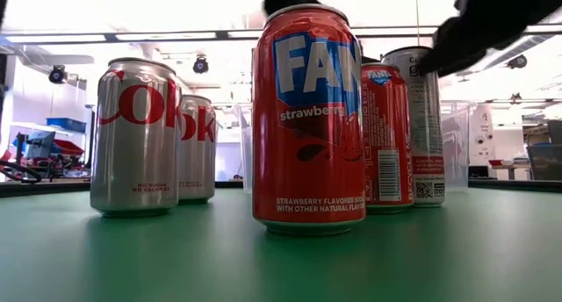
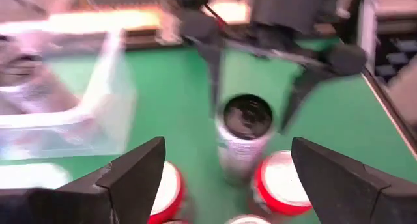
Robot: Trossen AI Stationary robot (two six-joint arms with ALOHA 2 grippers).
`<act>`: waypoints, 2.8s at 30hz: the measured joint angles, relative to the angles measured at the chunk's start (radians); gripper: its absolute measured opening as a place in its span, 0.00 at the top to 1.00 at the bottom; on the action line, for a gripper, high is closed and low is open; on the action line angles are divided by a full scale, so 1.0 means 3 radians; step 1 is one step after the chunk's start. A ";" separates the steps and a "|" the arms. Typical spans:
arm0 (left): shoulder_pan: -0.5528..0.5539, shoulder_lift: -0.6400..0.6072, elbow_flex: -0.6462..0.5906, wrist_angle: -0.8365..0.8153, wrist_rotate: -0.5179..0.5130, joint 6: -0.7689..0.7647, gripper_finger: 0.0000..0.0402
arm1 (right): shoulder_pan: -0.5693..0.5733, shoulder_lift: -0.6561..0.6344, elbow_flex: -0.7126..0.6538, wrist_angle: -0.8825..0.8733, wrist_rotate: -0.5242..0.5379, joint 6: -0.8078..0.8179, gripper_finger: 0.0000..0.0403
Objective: Sort soda cans
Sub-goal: Put the white soda can into the top right transparent bin aligned with the other white soda can, then put the bottom right orange soda can into the top center transparent bin
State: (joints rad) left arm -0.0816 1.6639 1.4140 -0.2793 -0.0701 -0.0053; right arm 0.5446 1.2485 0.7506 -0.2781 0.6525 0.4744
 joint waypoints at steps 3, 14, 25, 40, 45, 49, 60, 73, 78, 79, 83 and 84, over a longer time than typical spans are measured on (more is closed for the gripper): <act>0.0006 -0.0367 -0.0621 0.0717 -0.0094 -0.0080 0.21 | -0.0022 0.0031 0.0000 0.0174 -0.0008 -0.0166 0.14; 0.0027 -0.0980 -0.2214 0.2859 -0.0321 -0.0194 0.21 | -0.0320 0.0057 0.0003 0.0262 -0.0228 -0.0232 0.37; -0.0012 -0.1203 -0.2611 0.3022 -0.0438 -0.0194 0.21 | -0.0602 -0.0447 0.0677 -0.0496 -0.0310 -0.0608 0.37; -0.0006 -0.1230 -0.2639 0.3055 -0.0436 -0.0170 0.21 | -0.1630 -0.0974 0.1813 -0.2539 0.0657 -0.0101 0.37; -0.0006 -0.1230 -0.2639 0.3083 -0.0436 -0.0107 0.21 | -0.1887 -0.1109 0.1418 -0.2598 0.0703 0.0148 0.37; -0.0006 -0.1230 -0.2639 0.3082 -0.0436 -0.0107 0.21 | -0.2071 -0.1198 0.0968 -0.2205 0.0656 0.0158 0.36; -0.0059 -0.1582 -0.2638 0.3065 -0.0432 -0.0196 0.21 | -0.2523 -0.1210 -0.0021 -0.1215 0.0392 0.0167 0.35; 0.0096 -0.2081 -0.2081 0.1804 -0.0434 -0.0350 0.21 | -0.2563 -0.1182 -0.0485 -0.0868 0.0341 0.0293 0.32; 0.0073 -0.2092 -0.1953 0.1491 -0.0433 -0.0292 0.21 | -0.2560 -0.1191 -0.0495 -0.0859 0.0355 0.0199 0.26; 0.0056 -0.2102 -0.1993 0.1577 -0.0433 -0.0308 0.21 | -0.2560 -0.1192 -0.0490 -0.0860 0.0348 0.0154 0.25; -0.0054 -0.2077 -0.2395 0.2325 -0.0327 -0.0394 0.21 | -0.2560 -0.1196 -0.0425 -0.0874 0.0172 -0.0071 0.19; -0.0085 -0.2076 -0.2493 0.2411 -0.0308 -0.0398 0.21 | -0.2560 -0.1195 -0.0400 -0.0883 0.0161 -0.0082 0.18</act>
State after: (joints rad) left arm -0.1072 1.0412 0.6661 0.4438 -0.1626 -0.1246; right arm -0.2234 0.8902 0.6305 -0.5431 0.7009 0.4497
